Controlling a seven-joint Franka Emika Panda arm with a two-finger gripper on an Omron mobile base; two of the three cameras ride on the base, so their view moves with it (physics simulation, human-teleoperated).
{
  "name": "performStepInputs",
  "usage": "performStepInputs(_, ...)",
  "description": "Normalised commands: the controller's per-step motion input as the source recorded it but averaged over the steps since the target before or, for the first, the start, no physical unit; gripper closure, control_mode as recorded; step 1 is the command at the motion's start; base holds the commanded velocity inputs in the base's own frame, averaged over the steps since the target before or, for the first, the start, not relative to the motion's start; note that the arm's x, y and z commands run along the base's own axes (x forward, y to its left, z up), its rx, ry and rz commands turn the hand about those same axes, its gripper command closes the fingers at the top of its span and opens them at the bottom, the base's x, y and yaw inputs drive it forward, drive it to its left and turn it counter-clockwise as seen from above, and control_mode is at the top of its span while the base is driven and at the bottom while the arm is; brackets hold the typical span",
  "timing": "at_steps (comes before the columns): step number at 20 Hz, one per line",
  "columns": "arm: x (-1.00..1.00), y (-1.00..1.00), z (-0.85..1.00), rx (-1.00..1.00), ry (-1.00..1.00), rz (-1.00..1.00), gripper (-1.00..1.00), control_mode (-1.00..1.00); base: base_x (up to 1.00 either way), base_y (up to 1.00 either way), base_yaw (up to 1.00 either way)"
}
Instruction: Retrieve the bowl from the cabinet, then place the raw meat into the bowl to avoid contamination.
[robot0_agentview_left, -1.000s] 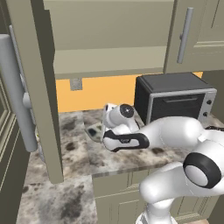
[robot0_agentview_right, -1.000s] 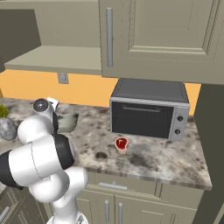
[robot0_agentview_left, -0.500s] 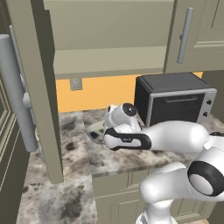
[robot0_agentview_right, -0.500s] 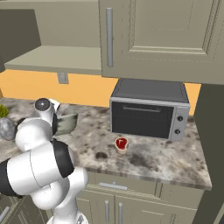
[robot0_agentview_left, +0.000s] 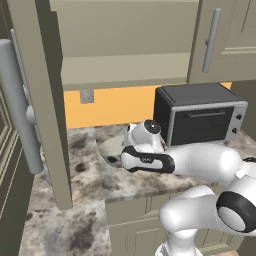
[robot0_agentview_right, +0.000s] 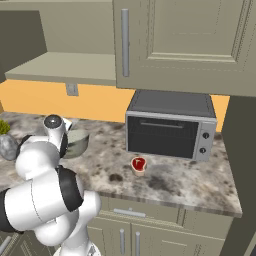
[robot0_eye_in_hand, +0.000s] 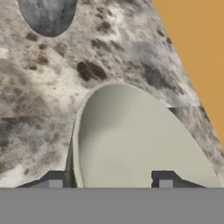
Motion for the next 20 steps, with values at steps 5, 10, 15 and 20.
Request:
performStepInputs(5, -0.08, -0.09, -0.27, 0.0, 0.06, 0.0, -1.0, -1.0, 0.0, 0.0, 0.0)
performStepInputs(10, -0.08, -0.06, -0.23, 0.0, 0.08, 0.0, -1.0, -1.0, 0.0, 0.0, 0.0)
performStepInputs(15, -0.13, -0.07, -0.01, 0.0, 0.13, 0.0, -1.0, -1.0, 0.0, 0.0, 0.0)
performStepInputs(20, -0.1, -0.05, 0.22, 0.0, 0.03, 0.0, -1.0, -1.0, 0.0, 0.0, 0.0)
